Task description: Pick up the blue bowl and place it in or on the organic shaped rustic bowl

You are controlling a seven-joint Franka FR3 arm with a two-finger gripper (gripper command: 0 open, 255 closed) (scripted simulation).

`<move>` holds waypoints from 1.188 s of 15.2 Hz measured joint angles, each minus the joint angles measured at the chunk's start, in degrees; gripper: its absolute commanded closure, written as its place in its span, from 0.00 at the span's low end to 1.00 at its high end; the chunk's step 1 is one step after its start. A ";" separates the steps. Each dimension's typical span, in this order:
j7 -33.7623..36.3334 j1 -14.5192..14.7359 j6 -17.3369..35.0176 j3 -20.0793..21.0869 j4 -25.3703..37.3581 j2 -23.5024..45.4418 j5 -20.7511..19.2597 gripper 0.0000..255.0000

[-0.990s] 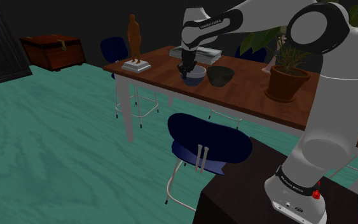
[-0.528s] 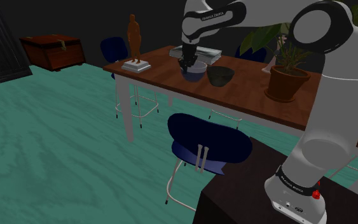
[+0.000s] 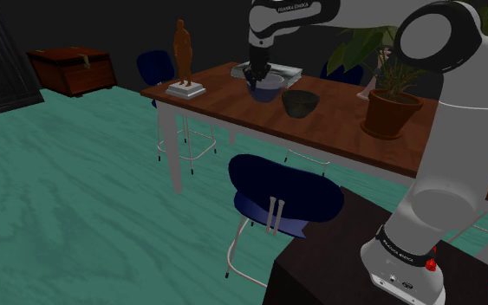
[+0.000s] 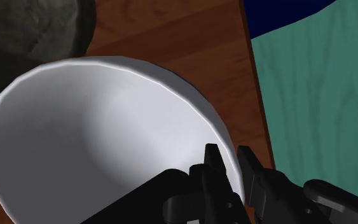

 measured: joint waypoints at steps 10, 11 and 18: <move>-0.54 0.02 -8.24 0.02 9.43 1.17 0.20 1.00; -0.51 0.07 -9.07 0.05 10.26 1.19 0.19 1.00; -0.97 0.02 -15.28 0.03 18.53 3.23 0.35 1.00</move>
